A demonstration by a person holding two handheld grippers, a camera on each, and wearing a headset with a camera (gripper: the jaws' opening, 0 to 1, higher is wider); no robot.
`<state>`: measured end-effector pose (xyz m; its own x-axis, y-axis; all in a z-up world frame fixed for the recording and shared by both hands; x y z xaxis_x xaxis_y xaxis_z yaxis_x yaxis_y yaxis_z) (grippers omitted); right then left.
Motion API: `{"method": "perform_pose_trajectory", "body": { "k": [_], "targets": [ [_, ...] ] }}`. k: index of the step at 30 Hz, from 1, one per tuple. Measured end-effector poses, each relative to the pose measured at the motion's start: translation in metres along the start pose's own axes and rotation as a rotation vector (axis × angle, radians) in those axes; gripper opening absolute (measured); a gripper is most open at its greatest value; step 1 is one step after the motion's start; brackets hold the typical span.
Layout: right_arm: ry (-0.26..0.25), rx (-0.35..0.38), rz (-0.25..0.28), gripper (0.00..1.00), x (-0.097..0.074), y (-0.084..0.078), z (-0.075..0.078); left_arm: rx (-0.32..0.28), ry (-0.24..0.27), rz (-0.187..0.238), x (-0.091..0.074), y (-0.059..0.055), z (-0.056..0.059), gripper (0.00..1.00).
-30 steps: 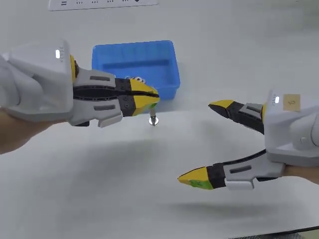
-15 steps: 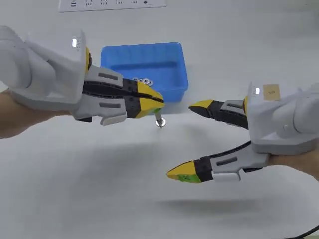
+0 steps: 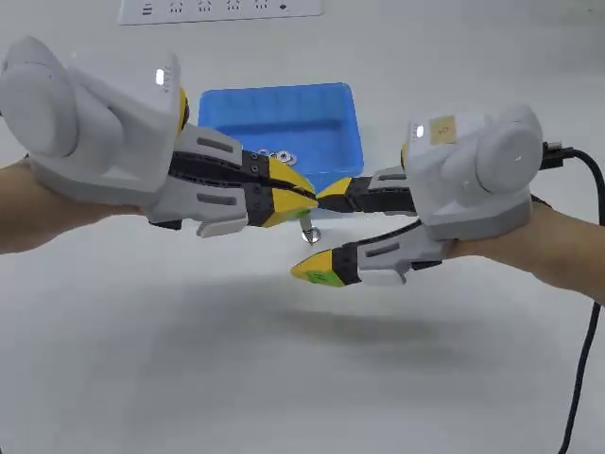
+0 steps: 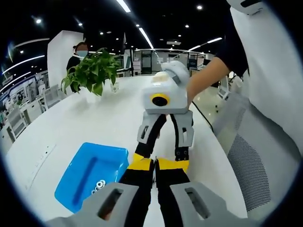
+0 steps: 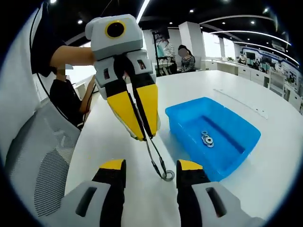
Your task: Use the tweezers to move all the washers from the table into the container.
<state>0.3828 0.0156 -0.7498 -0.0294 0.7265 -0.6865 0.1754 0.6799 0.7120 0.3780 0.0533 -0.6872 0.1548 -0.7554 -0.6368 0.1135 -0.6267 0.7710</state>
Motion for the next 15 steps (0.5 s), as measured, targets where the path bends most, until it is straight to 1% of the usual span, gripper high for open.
{"method": "perform_pose_trajectory", "body": {
  "k": [1, 2, 3, 5, 7, 10, 11, 13, 15],
  "targets": [
    [-0.007, -0.033, -0.016, 0.37, 0.001, -0.0005, 0.0017, 0.001, 0.0, -0.001, 0.0002, 0.0, 0.0, 0.05],
    [-0.006, -0.045, -0.023, 0.33, 0.0013, 0.0001, 0.0015, 0.001, 0.015, -0.005, -0.0003, -0.0004, -0.002, 0.05],
    [-0.007, -0.055, -0.026, 0.31, 0.0019, 0.0013, 0.002, -0.003, 0.007, -0.004, 0.0002, -0.0005, -0.0006, 0.05],
    [-0.007, -0.065, -0.022, 0.28, 0.0019, 0.0026, 0.0025, -0.008, 0.007, -0.006, 0.0004, -0.0006, -0.0001, 0.05],
    [0.012, -0.074, -0.015, 0.23, 0.0026, 0.0045, 0.0008, -0.008, 0.008, -0.01, 0.0012, -0.0001, 0.0013, 0.05],
    [0.017, -0.107, -0.03, 0.22, 0.0043, 0.0046, -0.0001, -0.006, 0.009, -0.013, 0.0019, 0.0003, 0.0026, 0.05],
    [0.015, -0.114, -0.037, 0.2, 0.0052, 0.0041, -0.0003, -0.008, 0.01, -0.013, 0.0021, 0.0004, 0.0027, 0.05],
    [0.005, -0.143, -0.045, 0.18, 0.0055, 0.004, 0.0006, -0.007, 0.007, -0.015, 0.0026, 0.0009, 0.0038, 0.05],
    [-0.011, -0.169, -0.054, 0.14, 0.0051, 0.004, 0.0025, -0.005, 0.004, -0.017, 0.0032, 0.0013, 0.005, 0.05]
  ]
}}
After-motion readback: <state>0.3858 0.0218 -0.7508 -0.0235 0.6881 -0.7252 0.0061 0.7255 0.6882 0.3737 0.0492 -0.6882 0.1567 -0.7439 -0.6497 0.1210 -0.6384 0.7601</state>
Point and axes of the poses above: the centre of the closed fingertips' face, and the gripper's own axes: x roughly forward along the fingers, z roughly to its right, y roughly out of its top, the point moved 4 cm from there along -x, roughly backward along the fingers, and after that the axes turned 12 degrees about -z, right-handed, at the moved point
